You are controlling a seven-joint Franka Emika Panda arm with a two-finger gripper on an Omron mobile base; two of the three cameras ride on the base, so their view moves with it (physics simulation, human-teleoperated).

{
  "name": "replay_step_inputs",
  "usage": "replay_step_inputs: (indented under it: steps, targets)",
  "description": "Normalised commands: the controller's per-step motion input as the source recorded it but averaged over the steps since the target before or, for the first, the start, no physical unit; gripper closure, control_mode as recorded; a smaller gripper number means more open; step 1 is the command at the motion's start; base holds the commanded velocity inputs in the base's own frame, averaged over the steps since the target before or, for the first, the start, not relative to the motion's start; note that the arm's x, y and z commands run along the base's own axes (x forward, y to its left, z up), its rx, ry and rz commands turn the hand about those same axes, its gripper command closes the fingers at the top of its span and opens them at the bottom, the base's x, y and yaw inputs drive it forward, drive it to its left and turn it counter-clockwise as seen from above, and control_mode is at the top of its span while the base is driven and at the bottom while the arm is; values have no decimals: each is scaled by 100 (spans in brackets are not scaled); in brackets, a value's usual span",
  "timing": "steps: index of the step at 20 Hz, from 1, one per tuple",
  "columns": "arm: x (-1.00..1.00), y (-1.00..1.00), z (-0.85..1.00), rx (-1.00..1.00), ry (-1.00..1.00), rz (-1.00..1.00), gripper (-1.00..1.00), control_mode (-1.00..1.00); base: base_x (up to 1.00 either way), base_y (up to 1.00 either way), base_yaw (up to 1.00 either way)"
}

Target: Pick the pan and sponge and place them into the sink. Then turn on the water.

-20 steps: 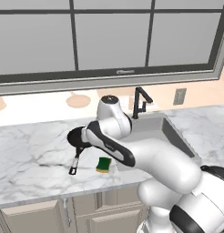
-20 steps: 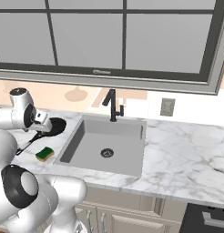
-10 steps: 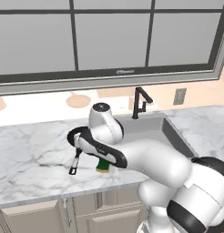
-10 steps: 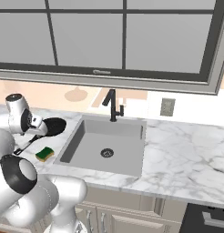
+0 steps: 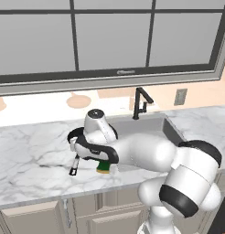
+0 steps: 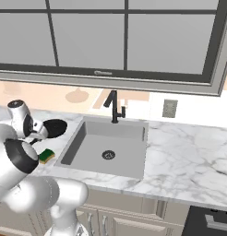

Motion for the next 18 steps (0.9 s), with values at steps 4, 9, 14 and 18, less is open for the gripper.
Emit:
replay_step_inputs:
  steps: [4,9,14,18]
  targets:
    - [34,15,-23,0,0,-1,-100,-100,0,0,0]
    - [29,19,-22,0,0,-1,-100,-100,0,0,0]
    - [27,23,-22,0,0,-1,-100,-100,0,0,0]
    - [22,24,-24,0,0,0,-100,-100,0,0,0]
